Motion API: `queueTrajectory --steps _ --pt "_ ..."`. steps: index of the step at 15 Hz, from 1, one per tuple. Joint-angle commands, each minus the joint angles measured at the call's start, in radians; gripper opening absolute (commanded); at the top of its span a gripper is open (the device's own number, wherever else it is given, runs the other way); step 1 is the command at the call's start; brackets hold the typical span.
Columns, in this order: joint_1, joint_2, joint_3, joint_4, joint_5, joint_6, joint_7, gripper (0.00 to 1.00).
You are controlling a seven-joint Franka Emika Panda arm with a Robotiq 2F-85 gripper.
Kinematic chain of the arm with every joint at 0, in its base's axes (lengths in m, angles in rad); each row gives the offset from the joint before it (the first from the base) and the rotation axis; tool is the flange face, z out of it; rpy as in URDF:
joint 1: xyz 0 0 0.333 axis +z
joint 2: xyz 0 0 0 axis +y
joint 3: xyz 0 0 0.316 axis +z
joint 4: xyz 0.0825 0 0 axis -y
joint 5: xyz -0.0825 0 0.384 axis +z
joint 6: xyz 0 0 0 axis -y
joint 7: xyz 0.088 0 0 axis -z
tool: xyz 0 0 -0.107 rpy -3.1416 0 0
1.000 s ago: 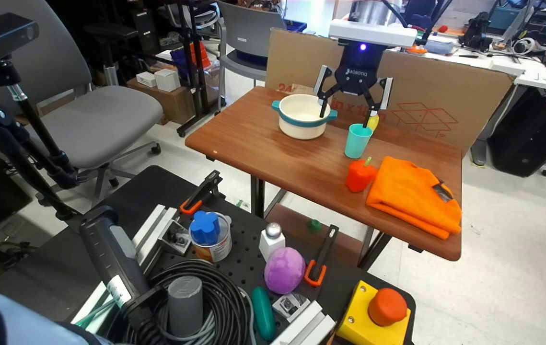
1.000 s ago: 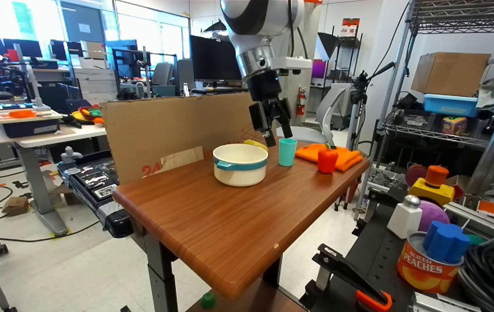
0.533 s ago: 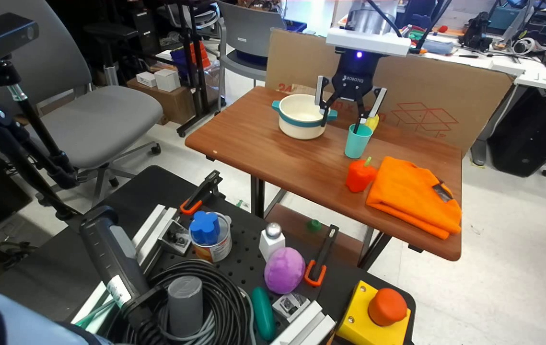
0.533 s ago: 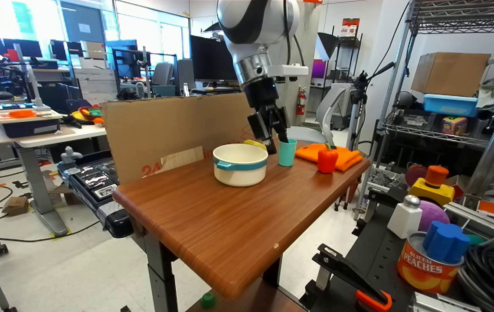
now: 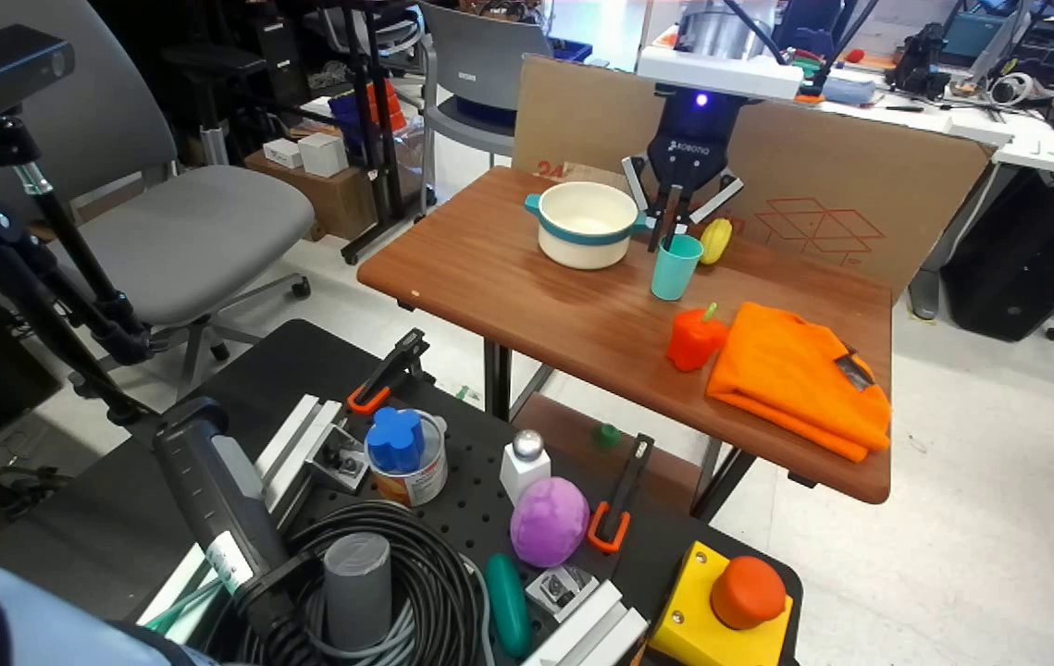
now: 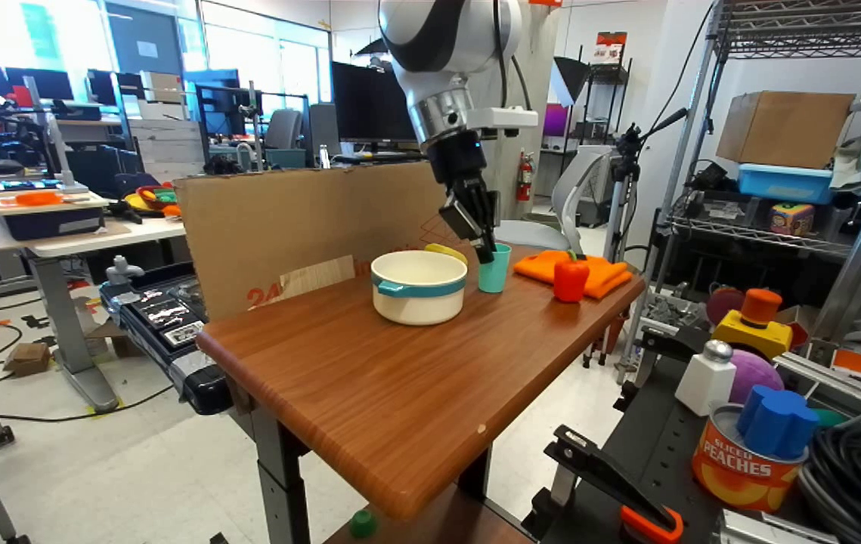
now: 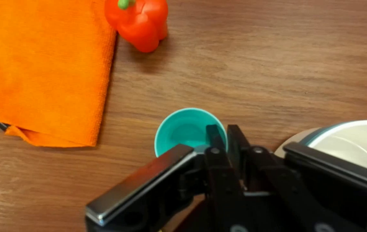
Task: Put the blue cup inside the white pot
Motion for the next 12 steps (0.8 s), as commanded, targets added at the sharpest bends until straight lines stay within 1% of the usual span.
queueTrajectory --steps 1,4,6,8,12 --pt "-0.02 -0.038 0.007 -0.007 0.002 -0.021 -0.02 0.0" --pt "-0.023 -0.063 0.009 -0.017 0.004 -0.022 -0.022 0.01" --pt "-0.009 -0.109 0.017 -0.055 -0.005 -0.001 -0.022 0.01" --pt "0.01 -0.162 0.031 -0.093 -0.009 0.019 -0.02 0.01" --pt "0.041 -0.265 0.078 -0.145 0.01 0.007 -0.04 0.01"
